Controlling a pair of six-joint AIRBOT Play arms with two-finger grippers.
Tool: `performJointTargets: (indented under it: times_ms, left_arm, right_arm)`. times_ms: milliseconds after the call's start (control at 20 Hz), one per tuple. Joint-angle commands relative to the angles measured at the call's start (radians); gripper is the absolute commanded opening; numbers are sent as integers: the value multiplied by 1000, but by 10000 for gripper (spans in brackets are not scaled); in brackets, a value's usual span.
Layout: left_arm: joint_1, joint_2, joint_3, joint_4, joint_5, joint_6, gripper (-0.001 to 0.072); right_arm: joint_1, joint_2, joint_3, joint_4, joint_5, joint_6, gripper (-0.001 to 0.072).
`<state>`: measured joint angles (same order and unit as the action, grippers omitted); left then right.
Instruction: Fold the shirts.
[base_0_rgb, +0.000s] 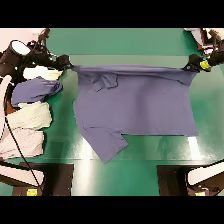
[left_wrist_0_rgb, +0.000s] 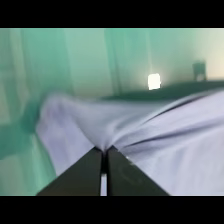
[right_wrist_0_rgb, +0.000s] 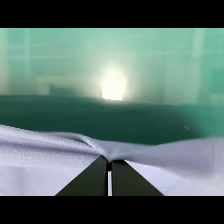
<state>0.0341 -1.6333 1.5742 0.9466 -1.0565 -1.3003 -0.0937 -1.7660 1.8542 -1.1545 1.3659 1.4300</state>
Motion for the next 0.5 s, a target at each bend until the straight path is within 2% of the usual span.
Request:
performJointTargets:
  times_ms: [0,300,350,400,450]
  left_arm:
    - [-15,-7,-57,51,-109,26,22]
    - [-69,-7,-211,76,-69,17,30]
    - [-69,-7,-214,85,-73,1,277]
    - [-68,-5,-213,102,-84,-33,526]
    - [-61,-5,-208,117,-117,-53,548]
  right_arm:
    - [10,46,-102,-82,35,-38,13]
    - [10,102,-304,-76,-23,-51,15]
    - [10,102,-316,-75,-13,-51,136]
    - [10,102,-319,-75,0,-51,397]
    - [9,103,-314,-76,18,-50,434]
